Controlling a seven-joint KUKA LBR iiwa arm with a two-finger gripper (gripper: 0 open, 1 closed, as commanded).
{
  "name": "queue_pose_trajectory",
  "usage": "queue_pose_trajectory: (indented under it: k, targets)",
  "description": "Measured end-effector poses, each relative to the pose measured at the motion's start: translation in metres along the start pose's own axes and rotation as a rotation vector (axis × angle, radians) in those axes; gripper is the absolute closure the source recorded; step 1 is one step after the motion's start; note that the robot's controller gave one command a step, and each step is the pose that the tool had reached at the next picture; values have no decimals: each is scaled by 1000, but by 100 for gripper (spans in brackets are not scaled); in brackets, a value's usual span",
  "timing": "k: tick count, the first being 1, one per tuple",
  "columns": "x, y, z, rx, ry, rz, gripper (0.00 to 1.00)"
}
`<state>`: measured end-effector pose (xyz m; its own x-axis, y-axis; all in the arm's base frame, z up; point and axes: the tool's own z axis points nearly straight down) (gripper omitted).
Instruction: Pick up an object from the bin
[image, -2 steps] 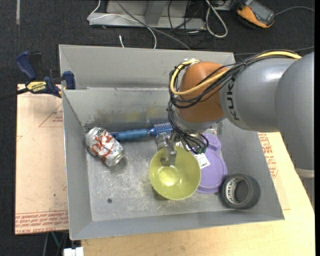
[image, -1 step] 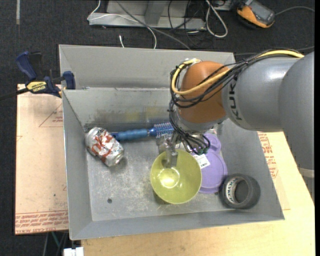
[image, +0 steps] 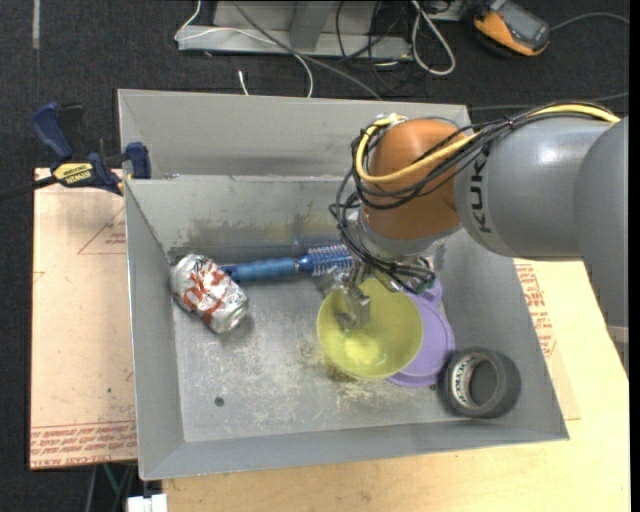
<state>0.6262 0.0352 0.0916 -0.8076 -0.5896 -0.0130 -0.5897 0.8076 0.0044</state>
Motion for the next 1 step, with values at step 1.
queue_pose_trajectory:
  k: [1]
  targets:
    - [-8,6,-92,0,-2,254,100]
